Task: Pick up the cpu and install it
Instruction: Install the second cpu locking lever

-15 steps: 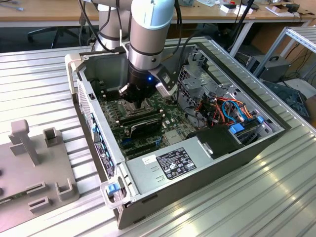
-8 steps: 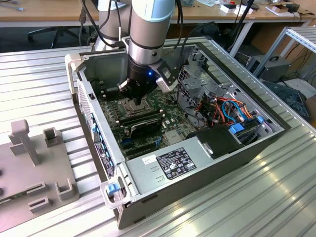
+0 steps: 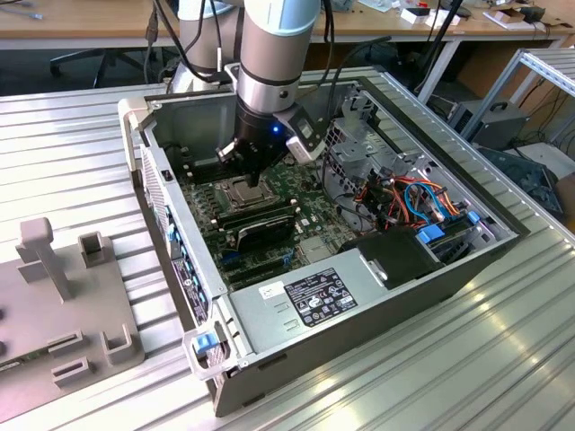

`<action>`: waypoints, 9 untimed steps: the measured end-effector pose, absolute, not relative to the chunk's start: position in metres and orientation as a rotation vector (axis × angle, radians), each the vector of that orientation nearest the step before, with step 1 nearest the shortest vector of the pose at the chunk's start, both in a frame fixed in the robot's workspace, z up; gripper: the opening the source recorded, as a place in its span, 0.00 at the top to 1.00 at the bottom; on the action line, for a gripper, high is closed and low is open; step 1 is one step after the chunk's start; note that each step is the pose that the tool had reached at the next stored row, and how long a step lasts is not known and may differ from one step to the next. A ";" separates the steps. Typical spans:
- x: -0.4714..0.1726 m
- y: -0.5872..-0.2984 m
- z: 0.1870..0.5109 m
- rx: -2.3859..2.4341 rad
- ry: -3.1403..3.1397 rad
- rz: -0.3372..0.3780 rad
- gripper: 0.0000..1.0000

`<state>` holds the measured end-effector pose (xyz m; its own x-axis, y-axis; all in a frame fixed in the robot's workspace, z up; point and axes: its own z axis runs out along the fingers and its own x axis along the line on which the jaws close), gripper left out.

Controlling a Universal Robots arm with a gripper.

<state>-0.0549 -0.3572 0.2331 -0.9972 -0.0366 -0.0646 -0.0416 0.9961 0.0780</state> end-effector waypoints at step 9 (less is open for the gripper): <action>-0.054 -0.354 0.243 -0.060 3.087 0.117 0.89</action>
<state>-0.0541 -0.3541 0.2429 -0.9979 -0.0368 -0.0536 -0.0408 0.9964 0.0746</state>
